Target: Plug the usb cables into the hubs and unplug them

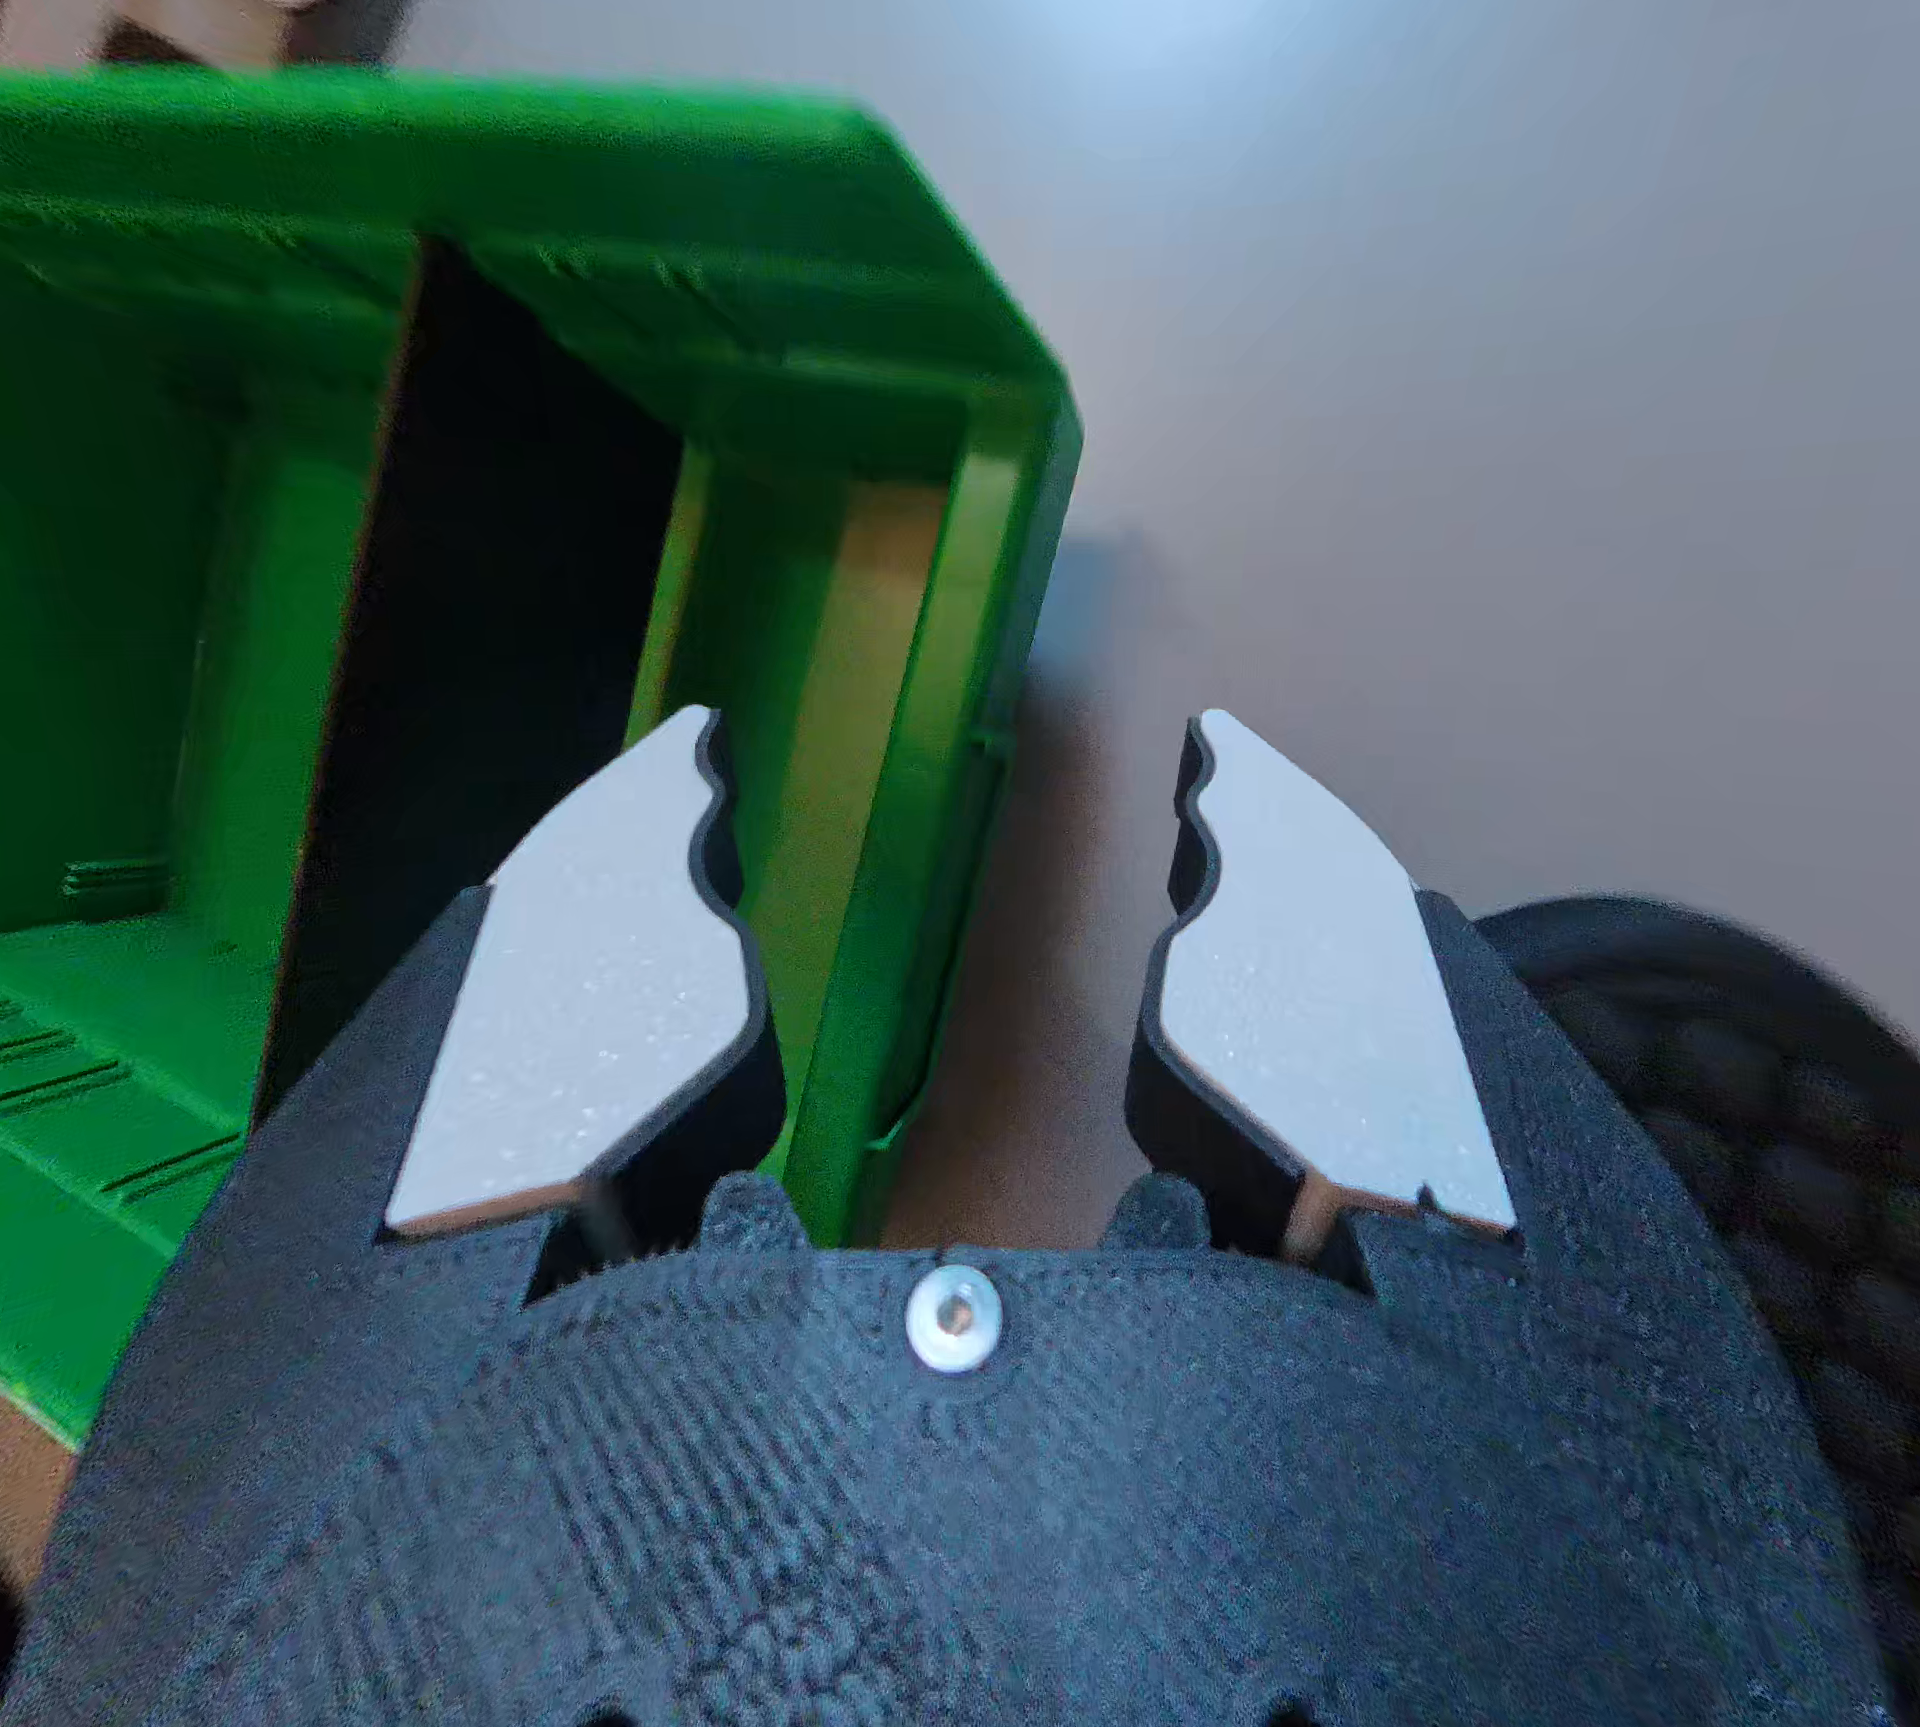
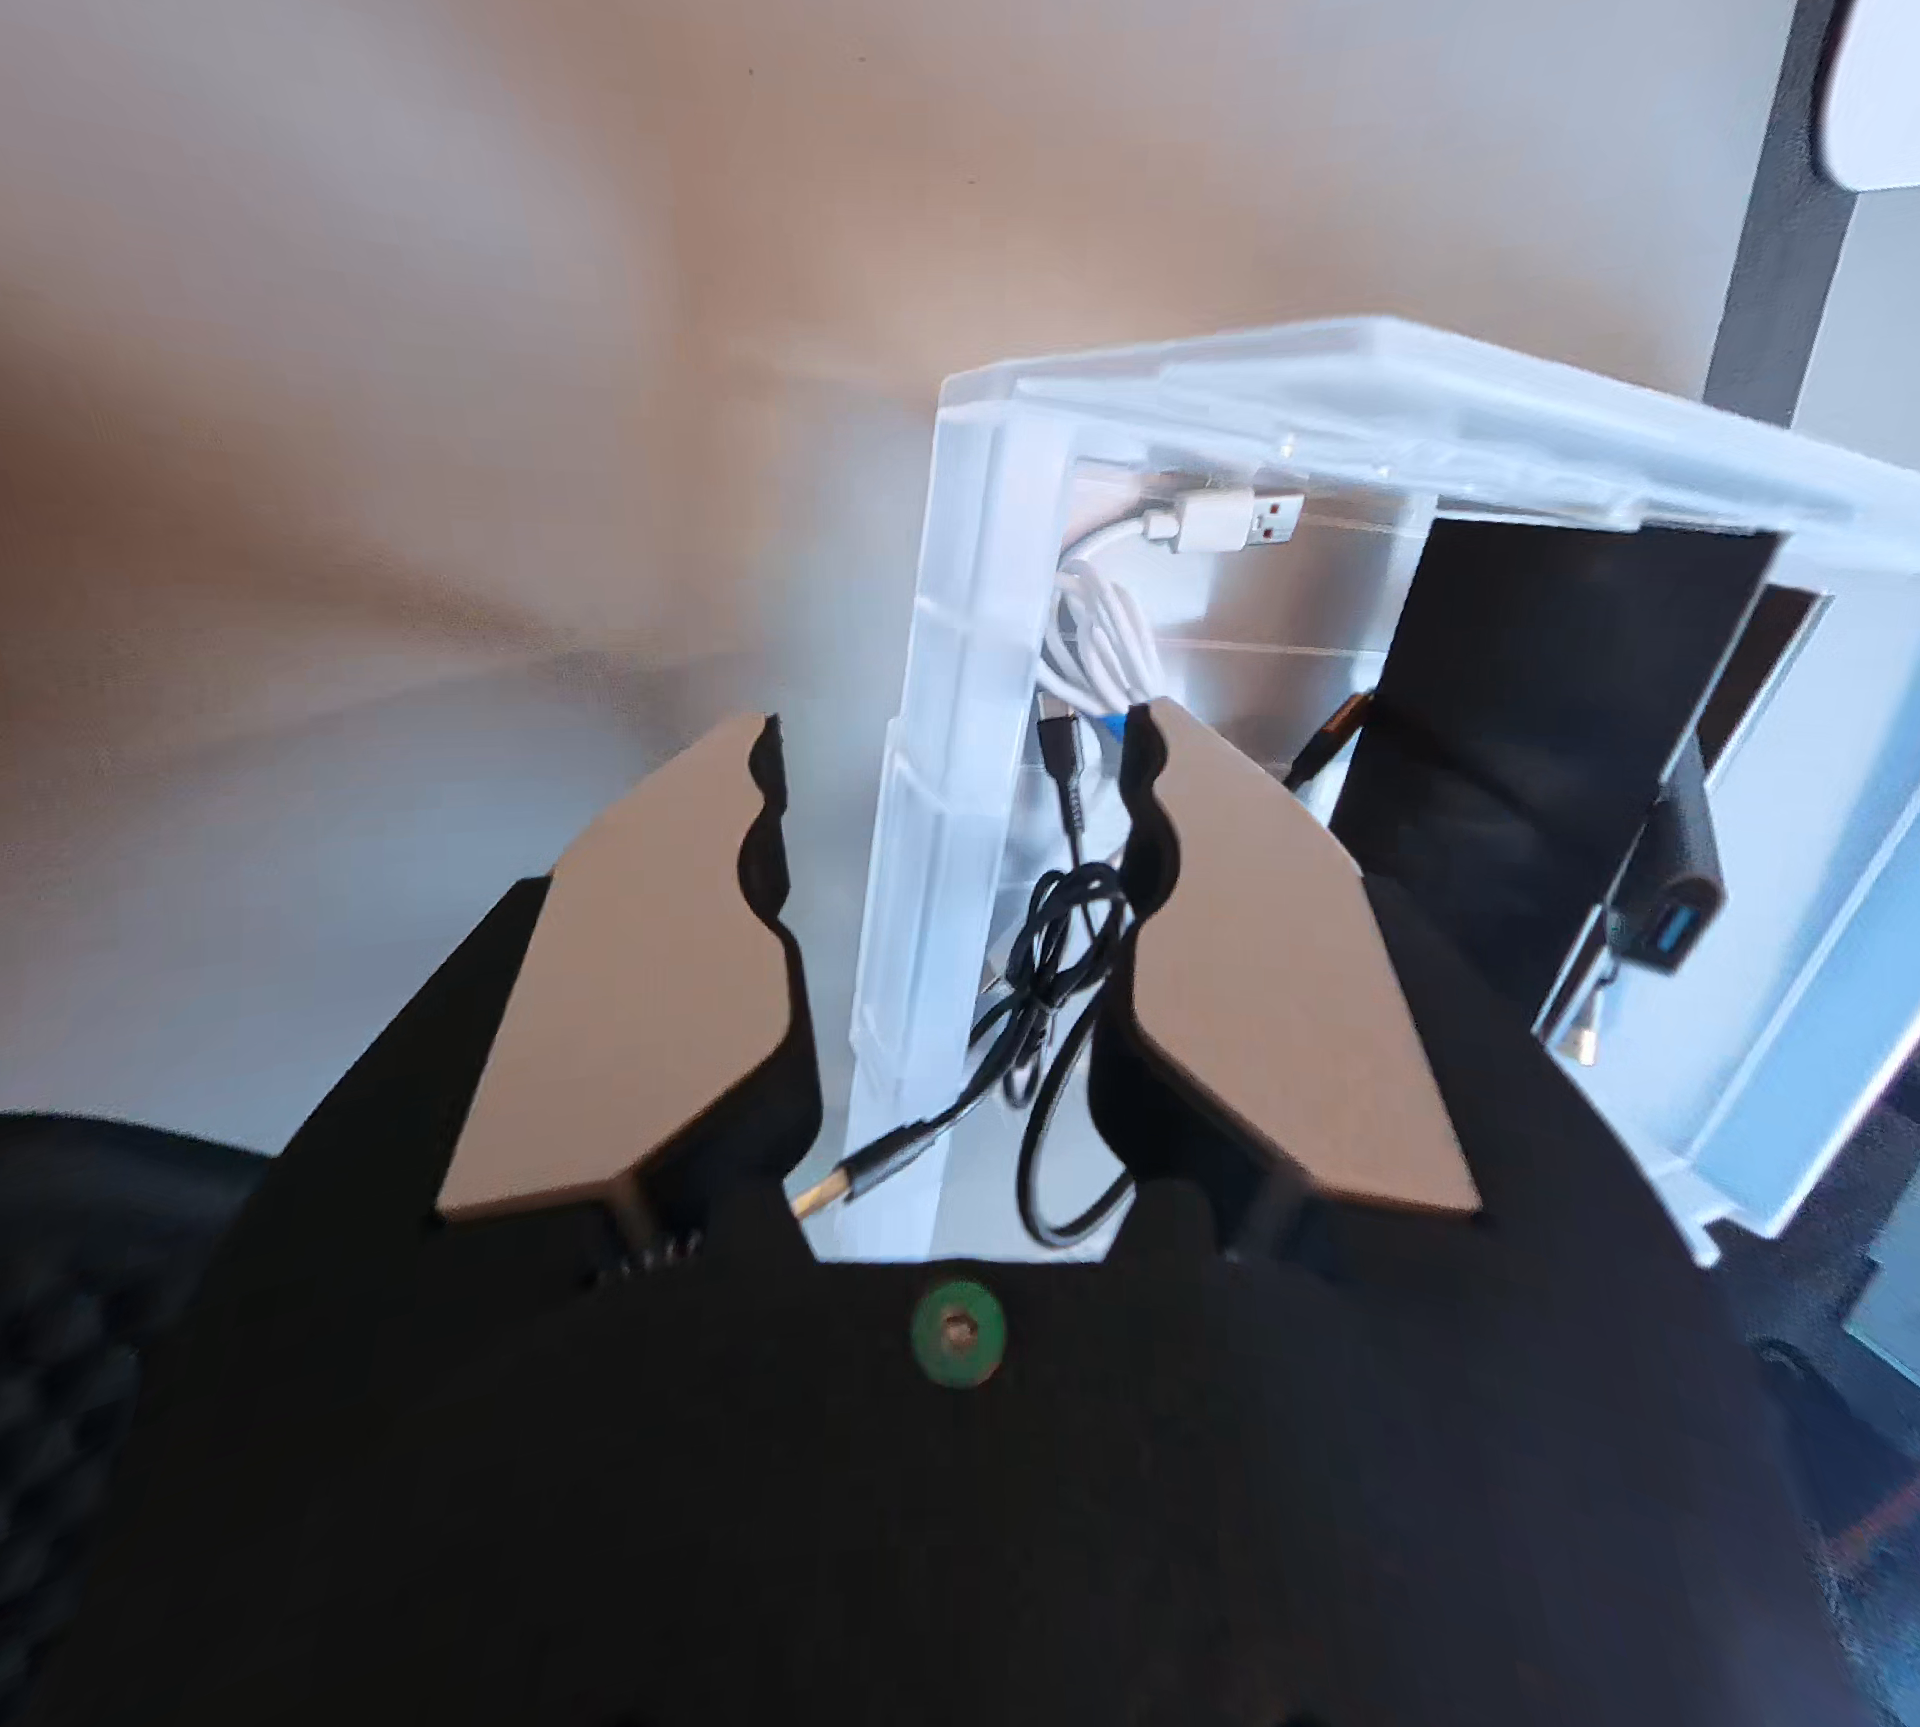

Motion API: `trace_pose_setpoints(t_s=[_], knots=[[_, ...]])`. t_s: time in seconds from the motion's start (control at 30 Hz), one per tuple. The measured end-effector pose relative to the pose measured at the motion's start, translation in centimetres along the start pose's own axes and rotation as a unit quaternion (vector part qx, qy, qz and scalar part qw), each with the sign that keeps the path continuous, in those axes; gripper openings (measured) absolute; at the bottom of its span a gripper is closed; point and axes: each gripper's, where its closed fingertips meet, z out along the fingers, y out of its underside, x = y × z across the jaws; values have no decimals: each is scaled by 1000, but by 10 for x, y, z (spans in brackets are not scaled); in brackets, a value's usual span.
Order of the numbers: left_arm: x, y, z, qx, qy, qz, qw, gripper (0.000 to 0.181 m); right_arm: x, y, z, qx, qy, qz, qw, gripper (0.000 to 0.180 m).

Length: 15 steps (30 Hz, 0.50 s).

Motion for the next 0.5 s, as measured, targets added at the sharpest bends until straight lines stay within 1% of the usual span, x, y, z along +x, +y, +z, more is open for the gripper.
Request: trace_pose_setpoints(t_s=[0.03,0.07,0.1,0.17,0.2,0.3,0.43,0.5], knots=[[-1,12,7,-33,-4,16,999,81,3,-2,5,-7,3,-6,1000,61],[-3,22,13,-64,-9,35,997,78,5,-3,10,-15,5,-13,1000,57],[-6,31,19,-90,-18,55,994,73,6,-4,15,-20,3,-23,1000,46],[-12,35,27,-104,-31,90,990,40,4,-6,22,-19,-2,-43,999,41],[-9,33,30,-98,-24,105,989,32,5,-7,22,-15,7,-55,998,38],[-6,21,36,-70,-32,139,987,30,-4,-4,18,-11,25,-91,996,30],[13,-3,44,-43,-27,162,985,29,-36,-4,5,12,37,-138,990,30],[28,-17,48,-26,-15,188,982,30,-53,-7,-2,26,49,-160,986,30]])
